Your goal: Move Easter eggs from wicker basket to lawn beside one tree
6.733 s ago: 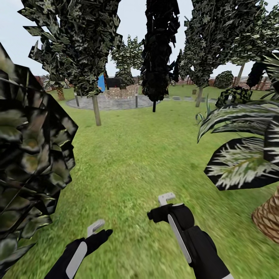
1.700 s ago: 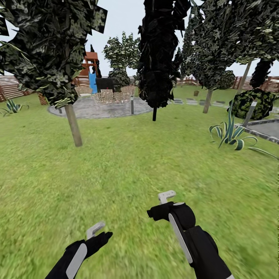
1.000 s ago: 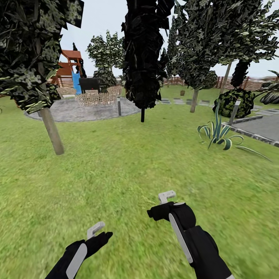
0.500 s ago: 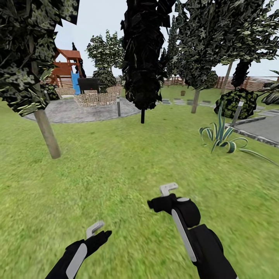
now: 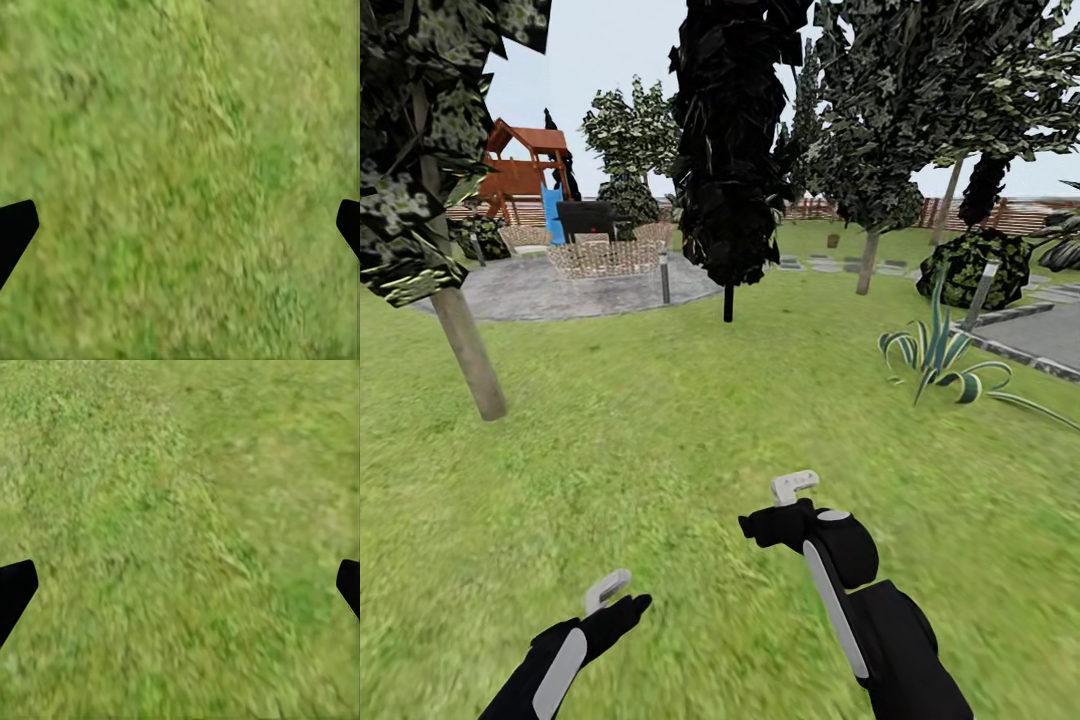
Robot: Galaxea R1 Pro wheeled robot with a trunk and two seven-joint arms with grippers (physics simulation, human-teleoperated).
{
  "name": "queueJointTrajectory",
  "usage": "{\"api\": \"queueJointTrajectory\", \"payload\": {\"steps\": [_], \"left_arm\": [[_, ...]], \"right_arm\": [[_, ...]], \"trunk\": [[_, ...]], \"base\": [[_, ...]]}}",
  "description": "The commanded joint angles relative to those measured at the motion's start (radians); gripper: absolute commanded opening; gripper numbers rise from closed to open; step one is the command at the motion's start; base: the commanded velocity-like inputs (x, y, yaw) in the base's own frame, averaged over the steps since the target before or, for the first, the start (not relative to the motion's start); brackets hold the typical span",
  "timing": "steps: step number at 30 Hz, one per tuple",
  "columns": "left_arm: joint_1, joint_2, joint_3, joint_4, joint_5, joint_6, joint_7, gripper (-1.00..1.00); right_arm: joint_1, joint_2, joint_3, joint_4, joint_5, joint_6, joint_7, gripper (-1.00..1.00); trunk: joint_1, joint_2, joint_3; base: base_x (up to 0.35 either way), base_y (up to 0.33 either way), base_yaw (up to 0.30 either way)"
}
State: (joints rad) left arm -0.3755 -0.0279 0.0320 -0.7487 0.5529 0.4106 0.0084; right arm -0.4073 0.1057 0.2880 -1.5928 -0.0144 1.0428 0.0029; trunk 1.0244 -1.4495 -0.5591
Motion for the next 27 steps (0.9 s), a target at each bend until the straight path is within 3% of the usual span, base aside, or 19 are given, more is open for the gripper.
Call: {"api": "queueJointTrajectory", "payload": {"steps": [1, 15, 27], "left_arm": [[0.0, -0.001, 0.003, -0.001, 0.007, 0.007, 0.001, 1.0], [0.0, 0.0, 0.004, -0.001, 0.012, 0.01, -0.001, 1.0], [-0.009, -0.003, 0.003, -0.005, 0.012, 0.008, -0.002, 1.0]], "right_arm": [[-0.001, 0.0, -0.001, -0.001, -0.001, 0.004, 0.0, 1.0], [-0.001, 0.0, -0.009, 0.0, -0.001, 0.004, 0.001, 1.0], [0.011, -0.001, -0.012, -0.014, -0.001, 0.004, 0.0, 1.0]], "trunk": [[0.001, -0.001, -0.001], [0.001, -0.001, -0.001], [0.001, -0.001, -0.002]], "base": [[0.334, 0.0, -0.053], [0.334, 0.0, -0.201], [0.334, 0.0, -0.03]]}}
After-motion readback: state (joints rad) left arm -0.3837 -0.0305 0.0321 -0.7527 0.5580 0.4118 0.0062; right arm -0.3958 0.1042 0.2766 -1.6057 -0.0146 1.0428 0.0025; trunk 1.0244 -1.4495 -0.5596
